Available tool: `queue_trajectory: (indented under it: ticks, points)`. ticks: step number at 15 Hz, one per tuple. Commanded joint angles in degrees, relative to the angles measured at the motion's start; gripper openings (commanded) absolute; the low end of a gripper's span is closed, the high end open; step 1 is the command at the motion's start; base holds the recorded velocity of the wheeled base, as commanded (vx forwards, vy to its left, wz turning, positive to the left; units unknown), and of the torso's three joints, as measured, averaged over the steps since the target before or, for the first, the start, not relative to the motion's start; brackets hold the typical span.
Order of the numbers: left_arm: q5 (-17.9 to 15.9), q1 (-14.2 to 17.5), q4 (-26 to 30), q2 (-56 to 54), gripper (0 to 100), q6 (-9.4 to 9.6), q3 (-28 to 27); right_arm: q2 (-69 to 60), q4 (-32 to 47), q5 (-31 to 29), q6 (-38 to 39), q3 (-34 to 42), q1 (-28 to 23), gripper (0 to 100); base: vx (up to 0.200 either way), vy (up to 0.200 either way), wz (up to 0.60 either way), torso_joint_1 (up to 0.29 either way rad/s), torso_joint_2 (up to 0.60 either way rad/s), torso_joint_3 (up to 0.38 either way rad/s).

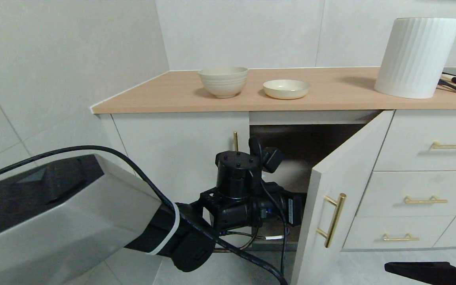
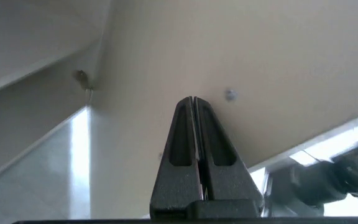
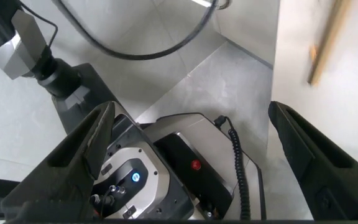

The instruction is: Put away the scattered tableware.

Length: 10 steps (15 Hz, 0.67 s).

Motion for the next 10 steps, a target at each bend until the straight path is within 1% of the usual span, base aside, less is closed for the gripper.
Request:
queue_trajectory:
  ticks: [1, 3, 4, 5, 6, 8, 9, 10]
  points:
    - [1.0, 0.0, 0.2, 1.2, 0, -0.03, -1.1, 0.2, 0.0, 0.1, 0.0, 0.0, 0.0, 100, 0.0, 0.0, 0.0, 0.0, 0.0, 0.0]
    - [2.1, 0.0, 0.1, 1.1, 0, -0.03, -1.1, 0.2, 0.0, 0.1, 0.0, -0.1, 0.0, 100, 0.0, 0.0, 0.0, 0.0, 0.0, 0.0]
    - [4.5, -0.5, 0.2, 0.7, 0, -0.03, -1.2, -0.3, 0.0, 0.2, 0.0, -0.2, 0.0, 100, 0.0, 0.0, 0.0, 0.0, 0.0, 0.0]
    - [5.4, -1.3, 0.2, 0.6, 0, 0.05, -1.4, -0.5, 0.0, 0.2, 0.0, -0.2, 0.1, 100, 0.0, 0.0, 0.0, 0.0, 0.0, 0.0]
    - [6.1, -4.1, 0.2, -0.3, 0, 0.05, -2.1, -1.3, 0.0, 0.2, 0.0, -0.3, 1.2, 100, 0.0, 0.0, 0.0, 0.0, 0.0, 0.0]
    - [4.1, -9.8, 1.0, -4.4, 0, -0.12, -0.8, -4.4, 0.0, 0.5, -0.1, -0.2, 3.4, 100, 0.0, 0.0, 0.0, 0.0, 0.0, 0.0]
    - [-0.8, -14.7, 1.8, -7.9, 0, -0.12, 2.3, -7.7, 0.1, 2.4, -0.2, 0.1, 5.1, 100, 0.0, 0.0, 0.0, 0.0, 0.0, 0.0]
    - [-2.8, -15.9, 1.6, -9.4, 0, -0.03, 4.4, -8.7, 0.0, 4.4, -0.7, 0.5, 5.1, 100, 0.0, 0.0, 0.0, 0.0, 0.0, 0.0]
